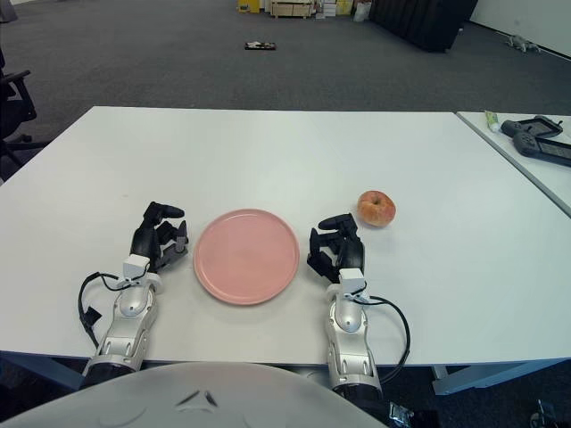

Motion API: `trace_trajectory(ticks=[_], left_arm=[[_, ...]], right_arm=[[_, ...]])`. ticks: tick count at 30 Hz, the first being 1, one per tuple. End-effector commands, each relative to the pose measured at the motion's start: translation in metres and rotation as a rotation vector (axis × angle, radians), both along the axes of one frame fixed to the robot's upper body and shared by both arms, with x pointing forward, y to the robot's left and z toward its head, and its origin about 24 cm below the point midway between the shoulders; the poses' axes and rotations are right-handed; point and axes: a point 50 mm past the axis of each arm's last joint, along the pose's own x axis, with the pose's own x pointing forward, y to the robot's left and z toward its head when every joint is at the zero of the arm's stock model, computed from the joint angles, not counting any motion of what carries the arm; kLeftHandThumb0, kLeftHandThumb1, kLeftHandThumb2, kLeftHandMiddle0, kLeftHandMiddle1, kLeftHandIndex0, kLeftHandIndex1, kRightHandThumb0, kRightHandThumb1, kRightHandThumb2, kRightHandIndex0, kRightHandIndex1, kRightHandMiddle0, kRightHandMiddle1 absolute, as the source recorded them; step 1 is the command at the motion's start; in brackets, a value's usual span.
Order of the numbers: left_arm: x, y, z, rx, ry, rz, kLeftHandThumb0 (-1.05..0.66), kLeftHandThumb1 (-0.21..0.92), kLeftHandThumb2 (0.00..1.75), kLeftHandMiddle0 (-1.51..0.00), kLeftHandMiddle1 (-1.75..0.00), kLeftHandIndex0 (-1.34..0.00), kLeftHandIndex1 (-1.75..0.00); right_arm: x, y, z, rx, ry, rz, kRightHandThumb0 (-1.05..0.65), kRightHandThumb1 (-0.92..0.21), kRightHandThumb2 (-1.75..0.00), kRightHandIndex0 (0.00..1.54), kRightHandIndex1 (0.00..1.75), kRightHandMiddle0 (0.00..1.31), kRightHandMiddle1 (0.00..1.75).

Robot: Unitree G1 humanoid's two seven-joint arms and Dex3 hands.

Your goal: Put the apple into the plate.

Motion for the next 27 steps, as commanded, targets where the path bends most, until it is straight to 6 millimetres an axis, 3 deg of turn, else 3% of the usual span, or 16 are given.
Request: trace_trajectory(ticks=[1, 27], left_arm=[[-0.0015, 0.0018, -0.0035, 0.017, 0.026, 0.001, -0.4, 0.61, 0.95, -0.78, -1.75, -0.39, -1.75], [-0.0009, 0.001, -0.0044, 0.011, 0.025, 0.001, -0.4, 0.61, 0.96, -0.79, -1.75, -0.39, -1.75]], right_arm=[[-0.0027, -0.0012, -0.0054, 0.008, 0.041, -0.006, -0.38, -0.66, -0.88, 0.61, 1.35, 0.35, 1.75], [-0.0018, -0.0028, -0.0038, -0.013, 0.027, -0.008, -0.39, -0.65, -0.91, 0.61, 1.32, 0.36, 1.75]])
